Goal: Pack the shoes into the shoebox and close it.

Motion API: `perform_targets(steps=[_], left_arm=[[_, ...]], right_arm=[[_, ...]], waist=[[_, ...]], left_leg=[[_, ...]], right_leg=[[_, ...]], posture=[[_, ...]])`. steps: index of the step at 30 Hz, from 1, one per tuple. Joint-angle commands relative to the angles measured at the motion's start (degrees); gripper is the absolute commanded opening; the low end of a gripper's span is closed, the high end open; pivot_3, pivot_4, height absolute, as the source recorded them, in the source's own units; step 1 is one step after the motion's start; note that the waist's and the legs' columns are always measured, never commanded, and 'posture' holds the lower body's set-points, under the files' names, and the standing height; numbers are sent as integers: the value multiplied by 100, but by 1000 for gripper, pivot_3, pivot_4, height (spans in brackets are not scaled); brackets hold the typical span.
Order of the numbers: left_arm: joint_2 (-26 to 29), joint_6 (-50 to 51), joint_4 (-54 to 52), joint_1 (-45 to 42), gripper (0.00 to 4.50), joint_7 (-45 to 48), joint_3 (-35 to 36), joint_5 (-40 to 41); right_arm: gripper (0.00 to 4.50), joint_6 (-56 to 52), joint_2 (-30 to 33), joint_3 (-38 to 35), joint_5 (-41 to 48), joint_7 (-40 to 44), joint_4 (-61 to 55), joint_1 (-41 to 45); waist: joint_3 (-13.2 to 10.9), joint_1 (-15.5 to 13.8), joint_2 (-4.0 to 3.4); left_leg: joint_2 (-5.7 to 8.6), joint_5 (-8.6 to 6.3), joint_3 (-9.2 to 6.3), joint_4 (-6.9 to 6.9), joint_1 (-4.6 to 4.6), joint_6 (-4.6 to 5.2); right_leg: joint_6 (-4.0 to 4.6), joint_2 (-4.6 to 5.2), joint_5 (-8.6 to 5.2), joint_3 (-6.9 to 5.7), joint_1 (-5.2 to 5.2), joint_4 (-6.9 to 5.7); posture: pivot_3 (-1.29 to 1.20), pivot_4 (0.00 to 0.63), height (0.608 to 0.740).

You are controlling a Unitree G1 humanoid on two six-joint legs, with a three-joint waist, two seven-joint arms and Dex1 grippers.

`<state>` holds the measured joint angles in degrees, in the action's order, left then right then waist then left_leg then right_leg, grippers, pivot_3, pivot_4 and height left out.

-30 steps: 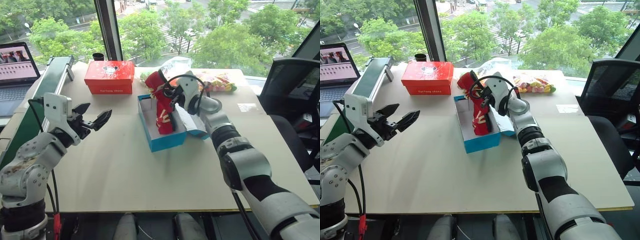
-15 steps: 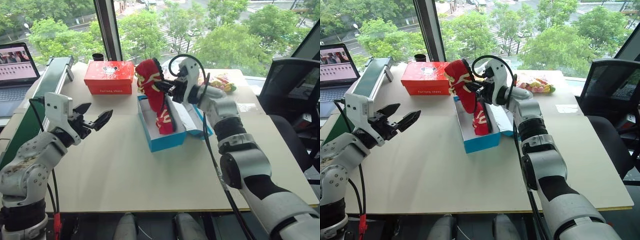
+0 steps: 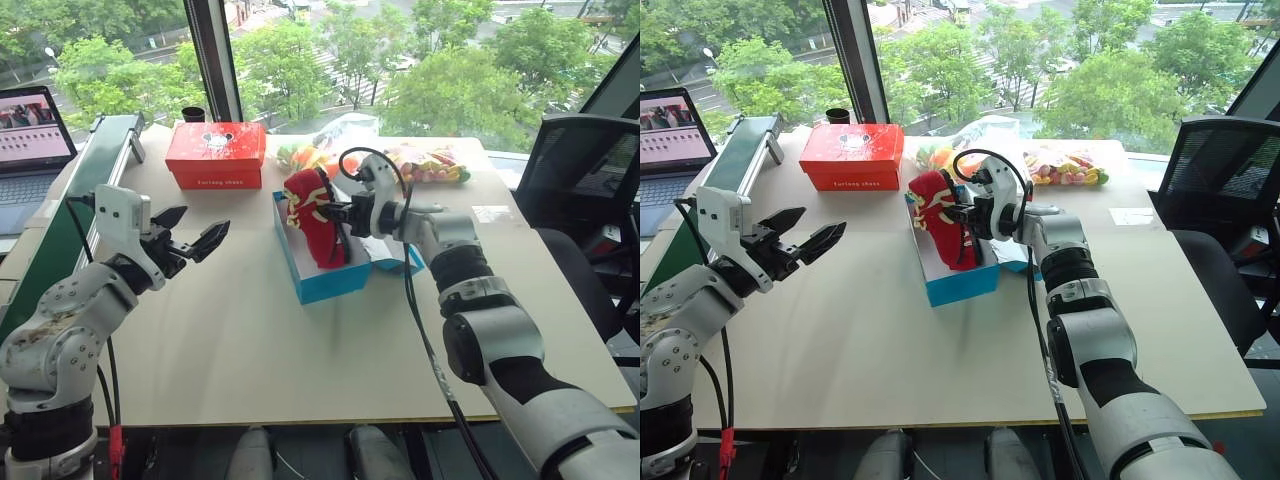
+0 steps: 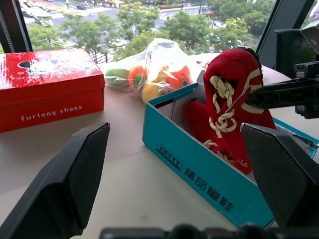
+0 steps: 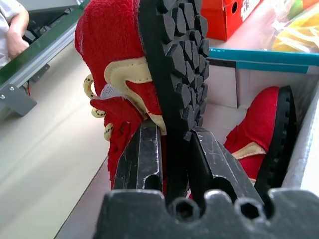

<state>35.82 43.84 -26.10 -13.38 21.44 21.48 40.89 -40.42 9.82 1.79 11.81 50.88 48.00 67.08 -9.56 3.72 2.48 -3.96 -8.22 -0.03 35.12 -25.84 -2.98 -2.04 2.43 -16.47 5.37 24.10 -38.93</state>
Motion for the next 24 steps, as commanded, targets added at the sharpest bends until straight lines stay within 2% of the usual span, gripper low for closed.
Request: perform_targets(steps=[1, 6, 7, 9, 10, 16, 17, 21, 24], left_arm=[[3, -82, -228, -38, 4500, -17, 89, 62], [-17, -79, -302, 46, 4500, -55, 145, 68], [-28, -75, -328, 68, 4500, -79, 156, 70], [-50, -64, -371, 99, 4500, -118, 169, 91], [-55, -63, -390, 111, 4500, -134, 166, 93], [-109, -51, -434, 125, 4500, -198, 152, 117], [-118, -54, -433, 127, 4500, -204, 142, 117], [-140, -60, -448, 126, 4500, -226, 107, 137], [-136, -65, -440, 114, 4500, -222, 96, 143]], right_arm=[[432, 250, 0, 29, -50, 110, 260, 31], [432, 550, 125, 404, -465, 239, 697, -251], [1361, 641, 160, 522, -573, 279, 728, -335], [1750, 777, 216, 713, -748, 324, 743, -458], [2246, 822, 241, 780, -812, 333, 731, -495], [4263, 1172, 432, 1118, -1211, 282, 438, -584], [4489, 1210, 458, 1135, -1251, 235, 365, -568], [4489, 1260, 580, 1123, -1349, 92, 59, -440], [4489, 887, 724, 880, -1071, 272, -422, -247]], waist=[[0, -1, 0], [0, -5, 0], [1, -8, 0], [1, -12, 1], [1, -8, 1], [2, 18, 1], [2, 19, 1], [1, -1, 1], [1, -32, 1]], left_leg=[[0, 0, 0, 0, 0, 0], [1, 0, 0, 0, 2, 0], [1, 0, -1, 0, 4, 0], [1, 0, 0, -1, 18, 0], [1, 0, 0, -2, 27, 0], [0, -1, 0, -4, 99, -1], [0, -1, -1, -3, 106, -1], [1, -1, -1, 2, 126, -1], [1, -1, -1, 2, 122, -1]], right_leg=[[0, 0, 0, 0, 0, 0], [0, 0, 0, -1, -4, 1], [0, 0, 0, -1, -7, 1], [0, 0, 0, -1, -20, 2], [0, 0, 0, -1, -30, 4], [-3, -1, -3, -1, -106, 20], [-4, -1, -3, -1, -113, 20], [-5, -1, -4, -2, -136, 19], [-5, 0, -4, -2, -134, 21]], posture=[[0, 150, 739], [0, 150, 739], [0, 150, 739], [0, 150, 739], [0, 150, 739], [0, 150, 739], [0, 150, 739], [0, 150, 739], [0, 150, 739]])
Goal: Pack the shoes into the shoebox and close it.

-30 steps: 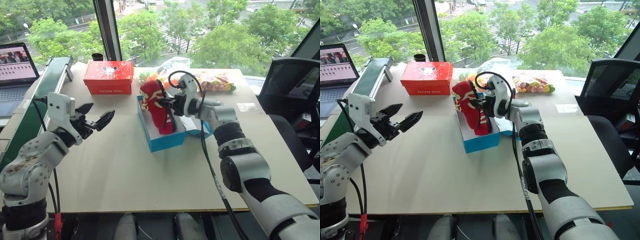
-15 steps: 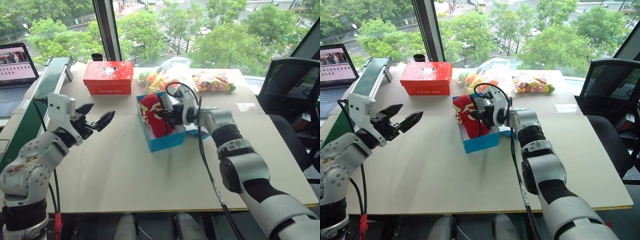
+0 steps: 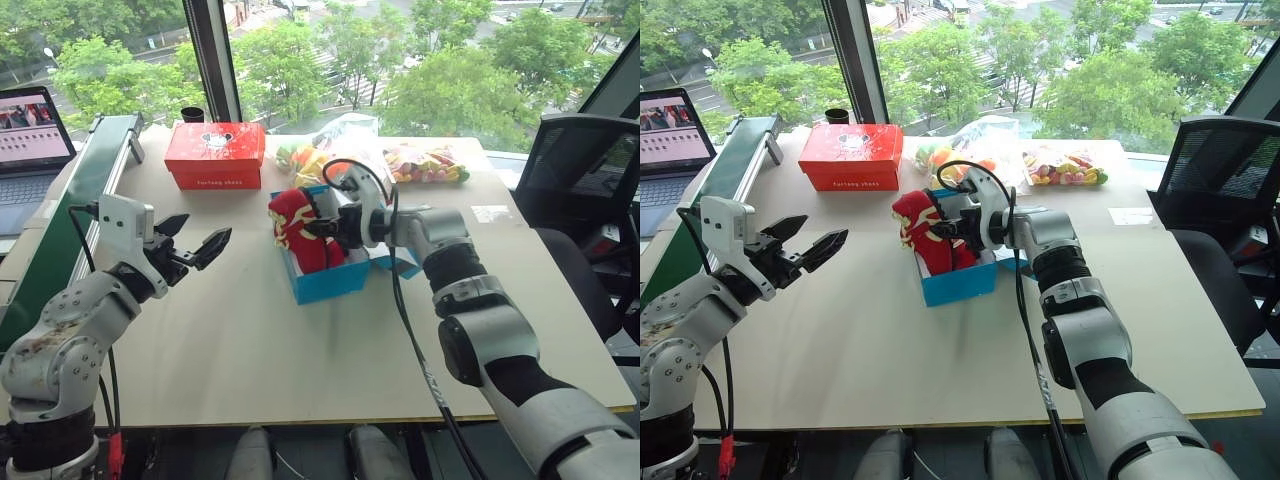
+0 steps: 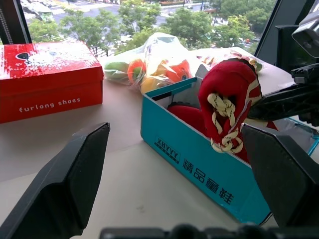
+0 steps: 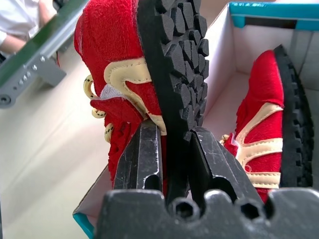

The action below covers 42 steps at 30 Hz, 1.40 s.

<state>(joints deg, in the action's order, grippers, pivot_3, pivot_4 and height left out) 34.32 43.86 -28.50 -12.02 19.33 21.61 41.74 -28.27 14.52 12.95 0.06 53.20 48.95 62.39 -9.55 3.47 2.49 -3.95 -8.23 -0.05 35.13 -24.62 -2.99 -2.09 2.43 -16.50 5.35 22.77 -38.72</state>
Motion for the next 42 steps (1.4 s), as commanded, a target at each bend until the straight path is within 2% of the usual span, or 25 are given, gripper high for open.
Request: perform_targets(steps=[1, 5, 13, 18, 21, 26, 27, 31, 37, 42], left_arm=[[11, -67, -195, -28, 4500, -13, 83, 65], [13, -76, -168, -75, 4500, 2, 31, 59], [89, -101, -27, -164, 4500, 106, 21, 16], [94, -119, 17, -207, 4500, 153, 7, -15], [97, -122, 33, -229, 4500, 176, 9, -19], [131, -118, 24, -196, 4500, 219, 38, -36], [132, -119, 27, -195, 4500, 224, 39, -38], [253, -93, -50, -169, 4500, 325, 38, -38], [274, -64, -128, -125, 4500, 284, 106, 20], [262, -50, -193, -114, 4500, 228, 98, 39]], right_arm=[[4489, -442, 297, -317, 213, 110, -700, 261], [4489, -910, 456, -587, 539, 222, -1391, 369], [4489, -1401, 802, -789, 979, 411, -2494, 341], [3277, -1073, 941, -623, 914, 444, -2437, 212], [2114, -771, 967, -488, 799, 458, -2257, 150], [555, -29, 737, -198, 499, 368, -1612, 245], [81, 99, 690, -163, 450, 359, -1458, 279], [36, 921, 237, 35, 122, 277, -212, 603], [36, 1824, -531, 278, -332, -13, 1077, 925], [36, 2437, -1135, 717, -976, -293, 1868, 868]], waist=[[-1, -11, -1], [-1, -17, -1], [-1, -16, -1], [-1, -49, -1], [-1, -53, -1], [-1, -50, -1], [-1, -47, -1], [-1, -40, -1], [-2, -3, -1], [-2, 68, -2]], left_leg=[[0, 0, 0, -1, -3, 0], [0, 0, 0, -7, -42, 0], [0, -1, 0, -23, -54, 1], [0, -1, 0, -21, -54, 1], [0, -1, 0, -23, -54, 1], [-1, -1, 1, -23, -54, 1], [-1, -1, 1, -23, -54, 1], [-1, -1, 1, -23, -54, 1], [-1, -1, 0, -25, -54, 1], [-2, -1, 0, -27, -53, 1]], right_leg=[[0, 0, 0, 0, 3, 1], [1, 0, 0, 2, 45, 1], [1, 0, 0, 1, 51, 26], [1, 0, 0, -1, 50, 26], [1, 0, 0, -1, 50, 29], [1, 0, 0, 0, 50, 30], [1, 0, 1, 0, 50, 30], [1, 0, 1, 0, 50, 30], [1, 0, 1, -1, 50, 31], [2, 0, 1, -1, 50, 28]], posture=[[0, 150, 739], [0, 150, 739], [0, 150, 739], [0, 150, 739], [0, 150, 739], [0, 150, 739], [0, 150, 739], [0, 150, 739], [0, 150, 739], [0, 150, 739]])
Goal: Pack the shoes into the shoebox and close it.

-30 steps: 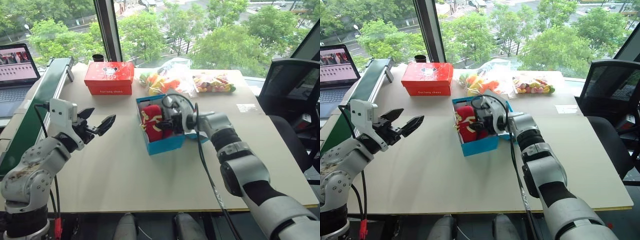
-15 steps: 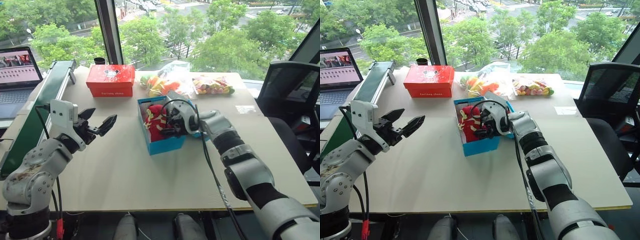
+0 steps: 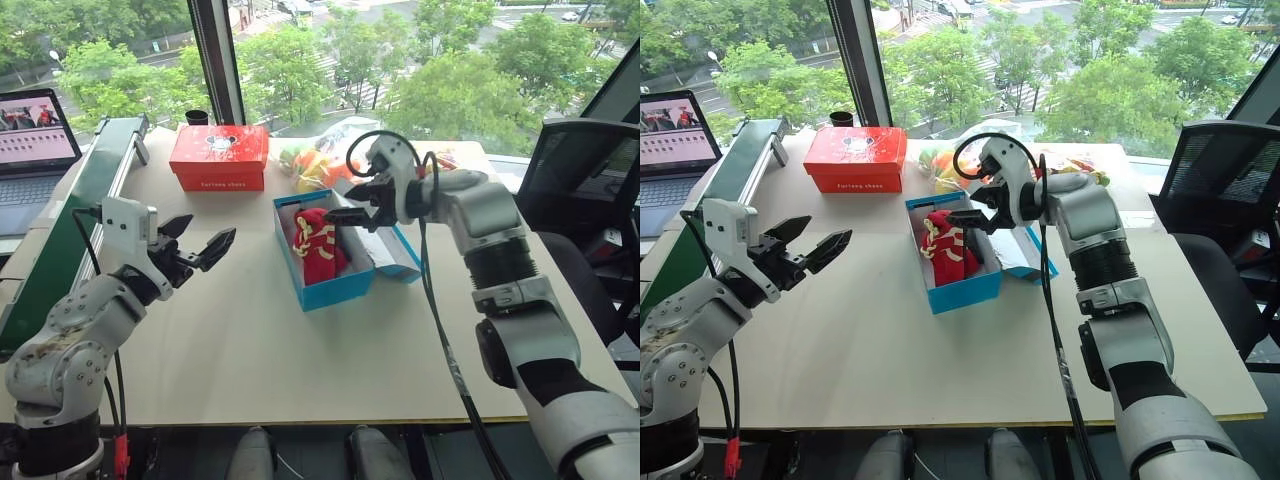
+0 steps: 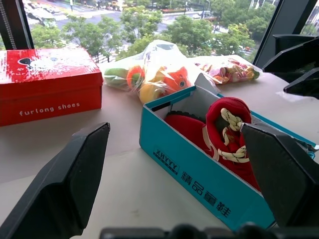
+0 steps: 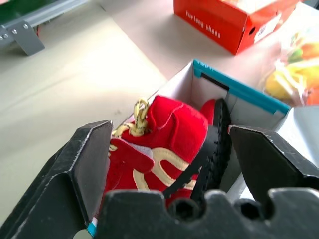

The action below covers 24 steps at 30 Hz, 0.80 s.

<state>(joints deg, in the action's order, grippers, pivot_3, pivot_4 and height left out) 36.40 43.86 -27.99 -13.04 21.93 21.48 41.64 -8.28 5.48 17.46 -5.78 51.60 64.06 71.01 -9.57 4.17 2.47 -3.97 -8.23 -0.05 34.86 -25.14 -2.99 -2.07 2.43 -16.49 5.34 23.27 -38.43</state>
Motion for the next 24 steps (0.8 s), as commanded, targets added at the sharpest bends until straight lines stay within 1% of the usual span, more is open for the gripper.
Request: perform_targets(steps=[1, 4, 7, 10, 12, 18, 21, 24], left_arm=[[56, -46, -252, -9, 4500, -40, 119, 48], [48, -45, -281, 23, 4500, -77, 154, 45], [32, -38, -359, 91, 4500, -121, 173, 67], [9, -34, -417, 147, 4500, -175, 182, 91], [2, -38, -437, 168, 4500, -189, 172, 107], [10, -79, -353, 79, 4500, -144, 59, 106], [-5, -115, -229, -45, 4500, -82, -89, 55], [-10, -128, -133, -169, 4500, 17, -199, 43]], right_arm=[[36, 524, -288, 326, -497, -168, 453, -22], [36, 760, -418, 575, -878, -311, 685, -146], [36, 953, -466, 786, -1213, -442, 838, -285], [36, 1087, -387, 913, -1500, -668, 942, -348], [36, 1227, -294, 989, -1701, -994, 966, -333], [36, 1782, -182, 695, -1689, -1867, 870, -170], [36, 1709, -192, 354, -1332, -1513, 748, -159], [36, 1134, 23, -244, -625, -599, 137, -142]], waist=[[0, -2, 0], [1, 0, 0], [1, 20, -1], [3, 23, -1], [3, 19, -1], [4, 5, -1], [3, 0, -1], [2, -13, -1]], left_leg=[[0, 0, 0, 0, 0, 0], [0, 0, 0, 1, 13, -1], [0, -1, 2, -8, 46, -1], [-1, -3, 1, -15, 88, -3], [-1, -5, 1, -15, 107, -6], [0, -4, 0, -7, 118, -5], [0, -3, -1, -4, 119, -5], [0, -2, -1, -3, 117, -4]], right_leg=[[0, 0, 0, 0, 0, 0], [0, 0, 0, 0, -12, -2], [1, 0, -1, 3, -31, -4], [6, -1, -6, 3, -71, -3], [6, -1, -9, 2, -94, 0], [5, -1, -9, 2, -104, -2], [5, -1, -9, 3, -103, -2], [4, -1, -9, 3, -103, -2]], posture=[[0, 150, 739], [0, 150, 739], [0, 150, 739], [0, 150, 739], [0, 150, 739], [0, 150, 739], [0, 150, 739], [0, 150, 739]])
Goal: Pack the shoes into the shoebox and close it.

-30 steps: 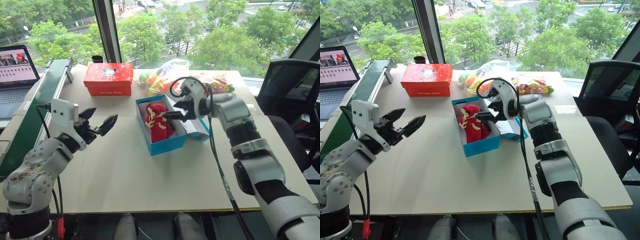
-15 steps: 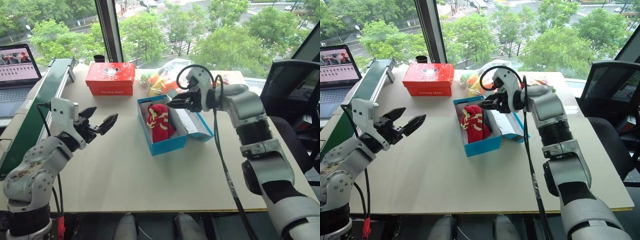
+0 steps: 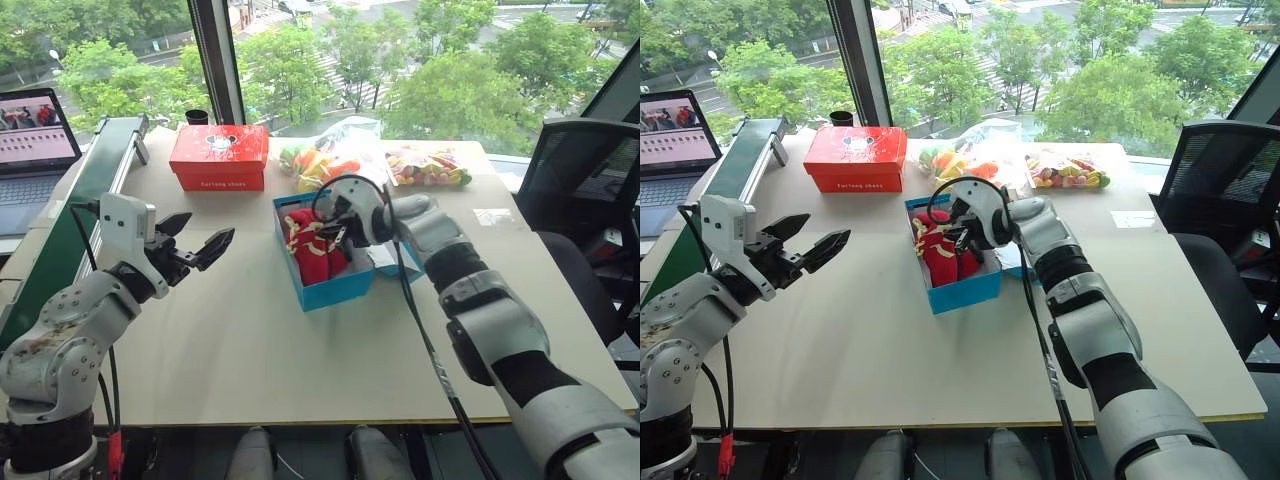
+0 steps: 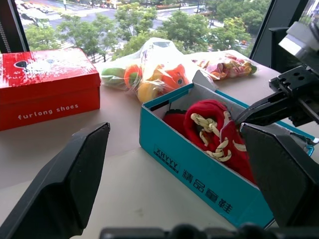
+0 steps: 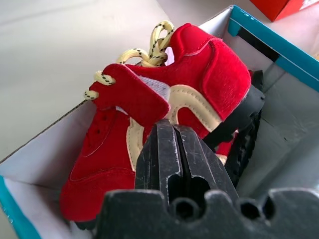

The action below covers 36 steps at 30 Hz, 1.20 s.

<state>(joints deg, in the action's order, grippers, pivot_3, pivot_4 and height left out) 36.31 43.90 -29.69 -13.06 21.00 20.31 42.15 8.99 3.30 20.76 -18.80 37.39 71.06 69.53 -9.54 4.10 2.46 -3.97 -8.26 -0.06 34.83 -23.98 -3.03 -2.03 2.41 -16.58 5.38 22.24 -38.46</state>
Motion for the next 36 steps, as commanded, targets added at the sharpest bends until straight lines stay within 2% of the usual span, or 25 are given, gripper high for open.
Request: perform_targets(steps=[1, 3, 5, 6, 8, 11, 12, 16, 19, 21, 22, 24, 26, 29, 33, 36], left_arm=[[7, -139, 70, -195, 4500, 140, -101, -18], [91, -161, 165, -240, 4500, 292, -179, -63], [314, -247, 284, -271, 4500, 625, -386, -246], [439, -310, 380, -312, 4500, 851, -490, -323], [570, -410, 536, -389, 4500, 1118, -597, -399], [703, -554, 897, -619, 4500, 1480, -722, -497], [777, -605, 1024, -750, 4500, 1696, -837, -545], [992, -754, 1532, -1291, 4500, 2503, -1272, -663], [1017, -888, 1927, -1688, 4500, 2962, -1564, -814], [975, -956, 2125, -1873, 4500, 3136, -1687, -919], [931, -1005, 2224, -1986, 4500, 3215, -1772, -980], [813, -1087, 2438, -2250, 4500, 3416, -1996, -1088], [724, -1163, 2601, -2417, 4500, 3567, -2125, -1192], [617, -1244, 2772, -2568, 4500, 3677, -2193, -1292], [520, -1296, 2900, -2685, 4500, 3779, -2236, -1394], [492, -1298, 2947, -2738, 4500, 3881, -2245, -1438]], right_arm=[[36, -787, 317, -708, 844, 1056, -797, -10], [36, -1696, 633, -973, 1273, 1658, -1832, -174], [36, -3311, 1103, -1341, 1932, 2196, -3592, -489], [36, -4378, 1311, -1716, 2501, 2277, -4569, -584], [36, -5663, 1556, -2138, 3145, 2255, -5756, -729], [36, -6672, 2092, -2256, 3562, 2211, -6980, -1122], [36, -6924, 2464, -2258, 3649, 2268, -7442, -1478], [36, -7668, 3741, -2428, 4177, 2491, -9053, -3400], [36, -7974, 3989, -2641, 4584, 2351, -9877, -4749], [36, -7722, 4147, -2323, 4370, 2074, -10043, -5328], [36, -7458, 3963, -2277, 4282, 1881, -9937, -5544], [36, -6506, 3163, -2185, 3807, 979, -8997, -5645], [36, -5924, 2337, -2480, 3664, 203, -8126, -5487], [36, -5103, 1898, -2460, 3507, -19, -7220, -5450], [36, -4081, 1149, -3083, 3704, -609, -5647, -5001], [36, -3482, 862, -3648, 3981, -956, -4861, -4548]], waist=[[-2, -9, 0], [-3, -16, -1], [-8, -52, -6], [-10, -79, -9], [-24, -138, -28], [-26, -175, -32], [-26, -177, -32], [-25, -313, -28], [-30, -328, -35], [-30, -271, -35], [-29, -246, -34], [-23, -179, -19], [-27, -127, -19], [-32, -139, -27], [-31, -158, -25], [-31, -149, -25]], left_leg=[[0, 0, -1, 0, -5, 0], [0, 0, -2, 0, -23, 0], [0, -1, -6, -6, -47, 0], [0, -2, -9, -7, -67, 0], [0, -2, -10, -5, -126, 0], [1, -4, -9, -8, -159, 2], [1, -6, -10, -9, -159, 6], [1, -6, -17, 0, -148, 6], [15, -6, -6, 19, -153, 7], [11, -6, -7, 21, -146, 7], [10, -6, -7, 20, -140, 8], [7, -5, -8, 21, -123, 8], [6, -3, -8, 26, -120, 11], [7, 1, -8, 25, -122, 17], [8, 0, -7, 21, -131, 17], [8, 0, -7, 21, -129, 17]], right_leg=[[0, 0, 0, 0, 2, 0], [-1, 0, -1, -1, 13, 3], [-3, 0, -2, -5, 31, 15], [-3, 1, -2, -9, 46, 21], [-2, 1, 1, -8, 106, 17], [0, 2, 2, -9, 152, -6], [3, 1, 0, -11, 153, -5], [1, 2, -4, -28, 111, 38], [-13, 13, 0, -10, 107, 44], [-18, 6, -2, -5, 106, 40], [-27, 3, -7, 1, 104, 41], [-48, -1, -19, 1, 89, 39], [-55, -7, -17, 10, 89, 38], [-58, -7, -13, 12, 90, 36], [-25, -6, 7, 9, 92, 41], [-24, -5, 9, 9, 89, 38]], posture=[[0, 150, 739], [0, 150, 739], [0, 150, 739], [0, 150, 739], [0, 150, 739], [0, 150, 739], [0, 150, 739], [0, 150, 739], [0, 150, 739], [0, 150, 739], [0, 150, 739], [0, 150, 739], [0, 150, 739], [0, 150, 739], [0, 150, 739], [0, 150, 739]])
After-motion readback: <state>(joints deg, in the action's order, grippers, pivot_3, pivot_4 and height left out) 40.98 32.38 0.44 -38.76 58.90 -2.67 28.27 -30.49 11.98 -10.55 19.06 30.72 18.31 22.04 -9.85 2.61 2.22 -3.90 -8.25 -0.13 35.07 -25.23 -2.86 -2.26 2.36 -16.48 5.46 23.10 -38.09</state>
